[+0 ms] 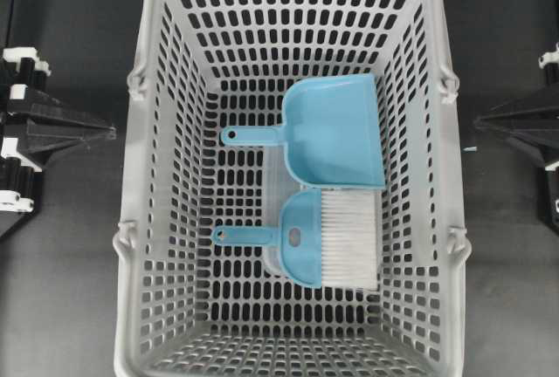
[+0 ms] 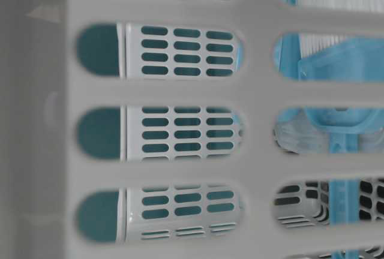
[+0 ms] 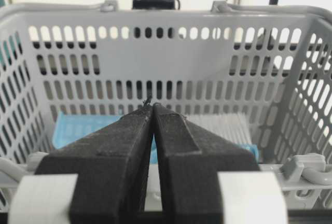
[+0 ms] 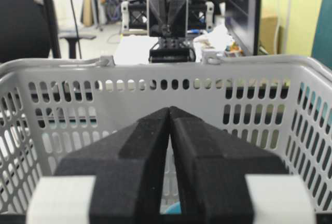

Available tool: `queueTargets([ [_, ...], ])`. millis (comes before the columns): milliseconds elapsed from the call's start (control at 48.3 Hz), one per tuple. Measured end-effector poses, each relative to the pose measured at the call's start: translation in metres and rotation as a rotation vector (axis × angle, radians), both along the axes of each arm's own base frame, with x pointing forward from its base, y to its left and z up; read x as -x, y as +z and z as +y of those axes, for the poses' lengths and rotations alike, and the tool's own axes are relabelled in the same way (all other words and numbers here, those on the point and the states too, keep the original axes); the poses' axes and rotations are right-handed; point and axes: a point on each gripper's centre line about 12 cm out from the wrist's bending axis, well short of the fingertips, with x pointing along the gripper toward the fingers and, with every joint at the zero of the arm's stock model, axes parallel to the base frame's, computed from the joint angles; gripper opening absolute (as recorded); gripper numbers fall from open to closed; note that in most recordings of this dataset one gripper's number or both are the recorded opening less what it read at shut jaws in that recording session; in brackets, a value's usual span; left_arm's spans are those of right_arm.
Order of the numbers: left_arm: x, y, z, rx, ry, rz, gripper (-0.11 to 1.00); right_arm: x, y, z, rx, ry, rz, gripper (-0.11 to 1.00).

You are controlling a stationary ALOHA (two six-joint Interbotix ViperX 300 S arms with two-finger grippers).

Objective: Pick up the hand brush from the shopping basket with the left arm.
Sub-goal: 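Move the left gripper over the basket toward the blue hand brush handle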

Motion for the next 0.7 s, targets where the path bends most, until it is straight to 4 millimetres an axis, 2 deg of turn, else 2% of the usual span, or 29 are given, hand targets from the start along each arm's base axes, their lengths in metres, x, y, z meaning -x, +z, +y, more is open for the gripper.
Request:
queueTargets([
  [83, -0.003, 0.002, -0.001, -0.009, -0.005, 0.025, 0.0, 0.0, 0.001, 0.0, -0.005, 0.0, 0.0, 0.0],
  [332, -0.038, 0.033, -0.003, -0.024, -0.013, 0.215, 0.0, -0.003, 0.009, -0.001, -0.015, -0.002, 0.049, 0.0],
  [456, -0.058, 0.049, -0.007, -0.029, -0.023, 0.331, 0.0, -0.004, 0.007, -0.001, -0.016, -0.003, 0.103, 0.0],
  [580, -0.08, 0.054, -0.015, -0.046, -0.047, 0.471, 0.0, -0.005, 0.0, -0.001, -0.016, -0.003, 0.179, 0.01],
  [663, -0.09, 0.06, -0.022, -0.058, -0.067, 0.527, 0.0, -0.005, -0.003, -0.001, -0.015, -0.003, 0.224, 0.07],
  [705, -0.095, 0.063, -0.025, -0.061, -0.075, 0.559, 0.0, -0.006, -0.002, 0.0, -0.012, -0.002, 0.238, 0.15],
])
